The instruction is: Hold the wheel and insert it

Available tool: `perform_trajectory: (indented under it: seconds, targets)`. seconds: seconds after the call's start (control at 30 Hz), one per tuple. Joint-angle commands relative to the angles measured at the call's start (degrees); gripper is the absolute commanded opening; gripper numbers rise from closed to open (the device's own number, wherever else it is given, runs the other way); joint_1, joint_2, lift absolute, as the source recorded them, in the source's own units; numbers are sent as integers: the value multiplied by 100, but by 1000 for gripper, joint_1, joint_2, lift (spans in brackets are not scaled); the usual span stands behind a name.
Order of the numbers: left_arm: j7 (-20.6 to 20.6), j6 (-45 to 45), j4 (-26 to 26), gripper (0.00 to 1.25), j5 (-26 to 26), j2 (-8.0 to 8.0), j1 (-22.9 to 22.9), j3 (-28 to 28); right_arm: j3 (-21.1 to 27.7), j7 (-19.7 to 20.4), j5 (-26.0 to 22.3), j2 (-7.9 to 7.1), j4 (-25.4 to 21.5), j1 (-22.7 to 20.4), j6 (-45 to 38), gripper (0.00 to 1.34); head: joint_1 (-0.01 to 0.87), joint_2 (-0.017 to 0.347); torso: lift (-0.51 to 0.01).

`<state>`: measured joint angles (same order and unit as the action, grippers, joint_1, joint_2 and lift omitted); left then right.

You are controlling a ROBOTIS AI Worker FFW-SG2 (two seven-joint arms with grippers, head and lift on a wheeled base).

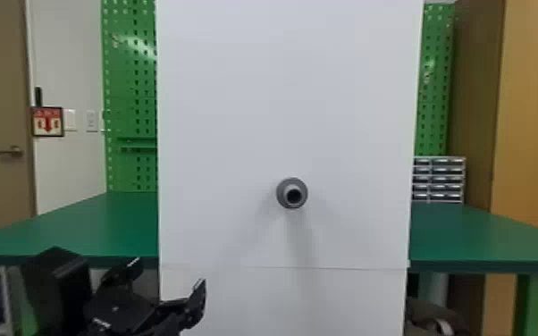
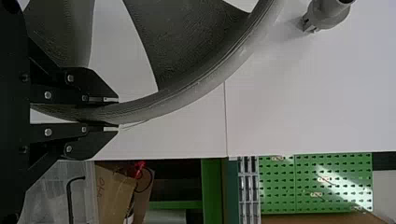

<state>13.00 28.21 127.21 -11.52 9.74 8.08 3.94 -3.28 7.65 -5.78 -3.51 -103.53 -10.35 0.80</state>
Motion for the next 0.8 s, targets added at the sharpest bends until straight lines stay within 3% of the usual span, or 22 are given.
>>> perform_trajectory:
  seconds: [0.0, 0.77]
  targets:
    - [1, 0, -4, 1147, -17, -7, 1, 2, -15, 0, -2, 0, 0, -2, -1, 161, 97, 15, -442]
    - [1, -26, -4, 1147, -26, 2, -17, -25, -24, 0, -2, 9, 0, -10, 8, 161, 97, 15, -442]
